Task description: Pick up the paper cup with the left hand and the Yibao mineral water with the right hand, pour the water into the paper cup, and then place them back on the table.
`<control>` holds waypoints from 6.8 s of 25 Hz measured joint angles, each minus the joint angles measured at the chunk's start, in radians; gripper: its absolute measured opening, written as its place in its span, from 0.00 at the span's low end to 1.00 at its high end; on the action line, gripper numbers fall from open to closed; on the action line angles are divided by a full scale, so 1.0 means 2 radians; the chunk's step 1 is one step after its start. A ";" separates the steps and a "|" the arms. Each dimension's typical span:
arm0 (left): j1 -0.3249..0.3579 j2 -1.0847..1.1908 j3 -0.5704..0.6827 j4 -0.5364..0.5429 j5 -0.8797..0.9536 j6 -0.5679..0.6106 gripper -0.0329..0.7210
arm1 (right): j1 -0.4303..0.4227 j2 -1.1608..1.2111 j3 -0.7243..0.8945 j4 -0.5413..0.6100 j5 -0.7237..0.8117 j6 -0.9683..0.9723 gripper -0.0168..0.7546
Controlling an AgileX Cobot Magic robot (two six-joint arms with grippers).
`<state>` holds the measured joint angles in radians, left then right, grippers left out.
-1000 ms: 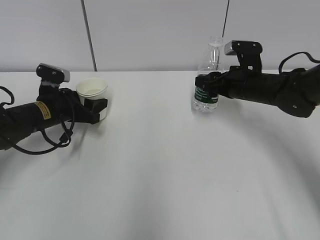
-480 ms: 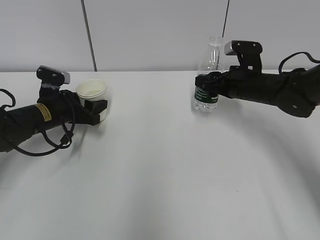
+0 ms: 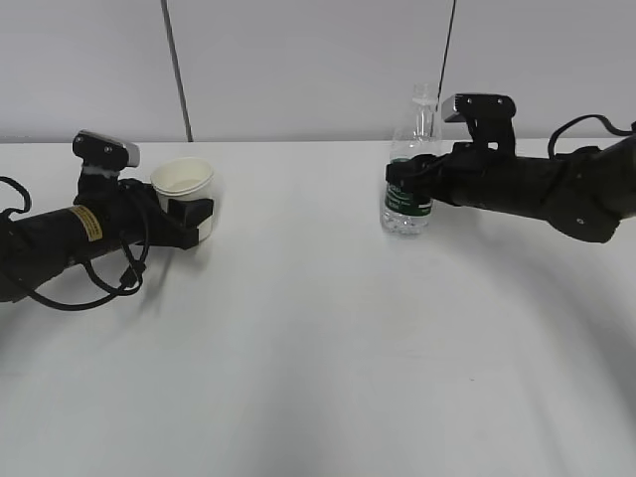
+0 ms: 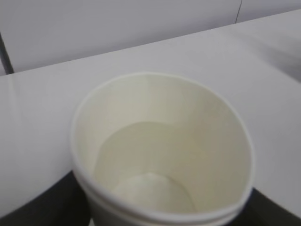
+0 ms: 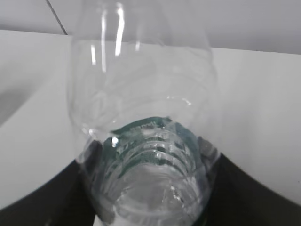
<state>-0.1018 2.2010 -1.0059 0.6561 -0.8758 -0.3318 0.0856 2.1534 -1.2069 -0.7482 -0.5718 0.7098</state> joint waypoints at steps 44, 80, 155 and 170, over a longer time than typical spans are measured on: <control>0.000 0.000 0.000 0.000 0.000 0.000 0.61 | 0.000 0.032 -0.001 0.005 -0.072 -0.098 0.67; 0.000 0.000 0.000 -0.033 -0.007 0.000 0.83 | 0.000 0.032 -0.002 0.005 -0.074 -0.100 0.80; 0.000 -0.156 0.000 -0.071 0.112 -0.013 0.83 | 0.000 -0.122 -0.102 -0.154 0.126 0.107 0.78; 0.000 -0.188 -0.036 -0.101 0.242 -0.013 0.78 | 0.000 -0.159 -0.106 -0.190 0.281 0.132 0.76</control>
<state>-0.1018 1.8259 -1.0783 0.4550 -0.3927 -0.3582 0.0862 1.8348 -1.4198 -1.1275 -0.0103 0.9737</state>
